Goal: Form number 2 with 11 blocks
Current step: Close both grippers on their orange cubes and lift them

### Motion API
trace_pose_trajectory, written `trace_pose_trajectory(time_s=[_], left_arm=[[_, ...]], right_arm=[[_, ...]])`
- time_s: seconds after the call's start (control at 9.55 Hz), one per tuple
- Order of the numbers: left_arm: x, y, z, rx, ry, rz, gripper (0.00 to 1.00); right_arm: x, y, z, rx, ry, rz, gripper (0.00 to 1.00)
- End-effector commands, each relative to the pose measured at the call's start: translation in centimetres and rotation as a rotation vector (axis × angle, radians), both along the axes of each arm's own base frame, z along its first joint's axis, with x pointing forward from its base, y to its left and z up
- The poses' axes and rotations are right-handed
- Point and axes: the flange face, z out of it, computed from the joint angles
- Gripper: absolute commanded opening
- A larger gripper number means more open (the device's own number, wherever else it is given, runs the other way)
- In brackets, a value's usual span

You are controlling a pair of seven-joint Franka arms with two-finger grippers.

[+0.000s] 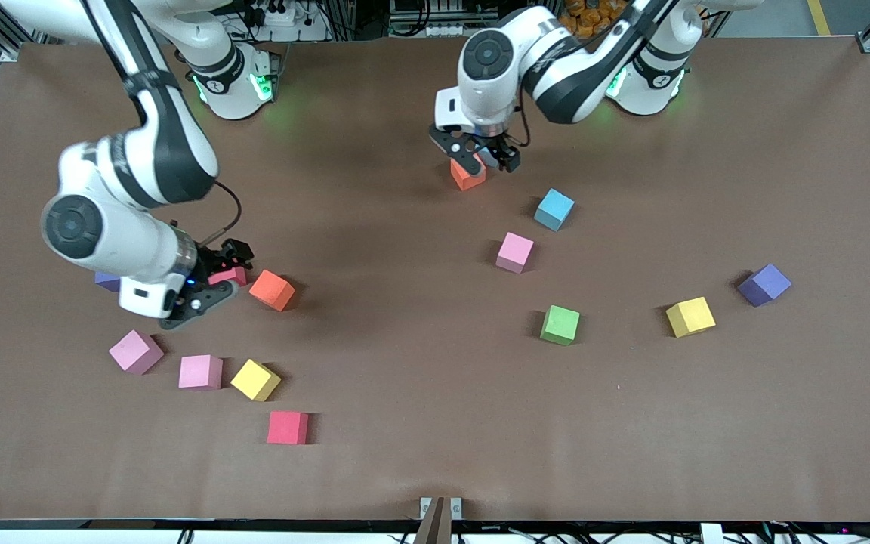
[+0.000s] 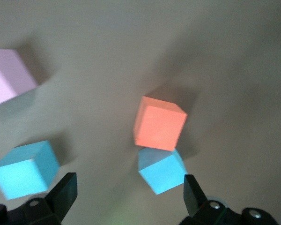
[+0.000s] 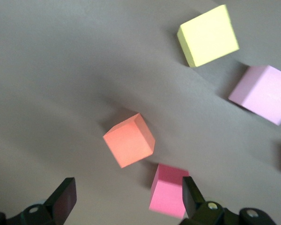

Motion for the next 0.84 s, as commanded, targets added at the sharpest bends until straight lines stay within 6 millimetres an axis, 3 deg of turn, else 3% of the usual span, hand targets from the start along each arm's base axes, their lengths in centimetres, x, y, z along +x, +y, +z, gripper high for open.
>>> trace_pose_trajectory(time_s=[0.0, 0.31, 0.73], left_arm=[[-2.3, -0.7, -3.2, -0.030, -0.013, -0.022, 1.00], [-3.6, -0.7, -6.7, -0.037, -0.058, -0.123, 1.00], [-5.0, -1.8, -8.8, -0.055, -0.038, -0.103, 1.00]], right_arm=[[0.2, 0.4, -3.6, 0.036, -0.008, 0.132, 1.00], [-0.5, 0.9, -8.6, 0.058, -0.055, 0.221, 1.00], [-2.5, 1.9, -11.0, 0.061, -0.058, 0.244, 1.00]])
